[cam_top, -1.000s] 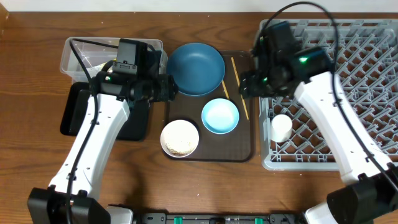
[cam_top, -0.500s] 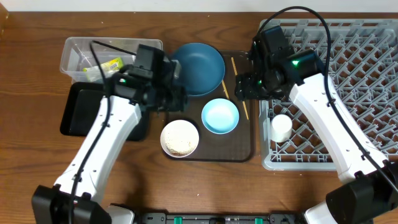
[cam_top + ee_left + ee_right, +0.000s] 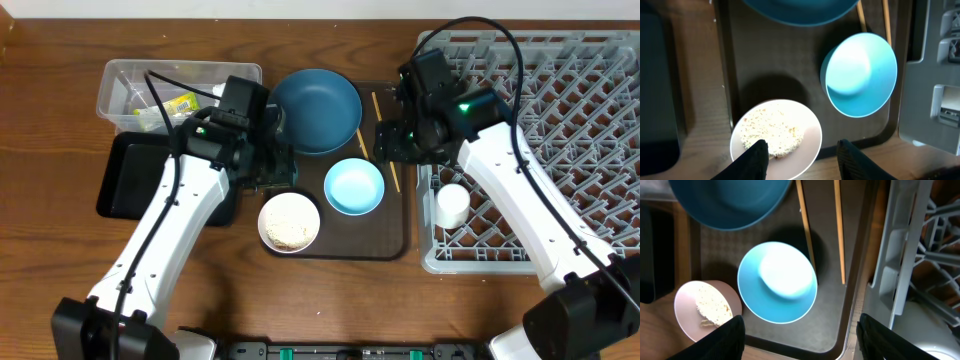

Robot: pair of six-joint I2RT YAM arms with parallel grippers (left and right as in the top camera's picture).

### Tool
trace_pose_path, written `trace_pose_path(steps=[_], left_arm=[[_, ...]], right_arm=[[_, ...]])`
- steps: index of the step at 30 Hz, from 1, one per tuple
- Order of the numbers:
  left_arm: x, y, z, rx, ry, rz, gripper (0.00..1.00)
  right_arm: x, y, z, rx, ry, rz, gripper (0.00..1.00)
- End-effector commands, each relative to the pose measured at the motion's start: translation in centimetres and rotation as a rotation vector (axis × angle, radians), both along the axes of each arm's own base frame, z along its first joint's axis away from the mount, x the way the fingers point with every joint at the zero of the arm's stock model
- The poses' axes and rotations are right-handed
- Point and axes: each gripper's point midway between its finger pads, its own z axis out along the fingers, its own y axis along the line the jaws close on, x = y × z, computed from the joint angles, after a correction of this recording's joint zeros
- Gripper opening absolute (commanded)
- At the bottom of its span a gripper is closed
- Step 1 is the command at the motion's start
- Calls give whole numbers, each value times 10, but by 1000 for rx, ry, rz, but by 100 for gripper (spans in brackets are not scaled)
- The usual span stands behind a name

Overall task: Sort waste into correct bins and load items into the dishwasher rack
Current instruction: 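Move left gripper to the pink bowl and grasp its rim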

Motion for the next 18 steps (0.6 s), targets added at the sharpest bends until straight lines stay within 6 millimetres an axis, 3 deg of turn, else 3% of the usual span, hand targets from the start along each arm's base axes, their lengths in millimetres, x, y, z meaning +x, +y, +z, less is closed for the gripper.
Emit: trace_pose_path(steps=[1, 5, 14, 18], left_arm=[[-7, -10, 6, 7, 0, -20, 42], [-25, -26, -4, 33, 46, -19, 41], [-60, -28, -47, 229, 82, 6, 41], [-69, -39, -66, 231, 67, -47, 41]], right_arm=[[0, -3, -6, -23, 10, -34, 69], [5, -9, -6, -37, -7, -51, 71], [11, -23, -6, -44, -8, -71, 73], [11, -23, -6, -43, -9, -71, 73]])
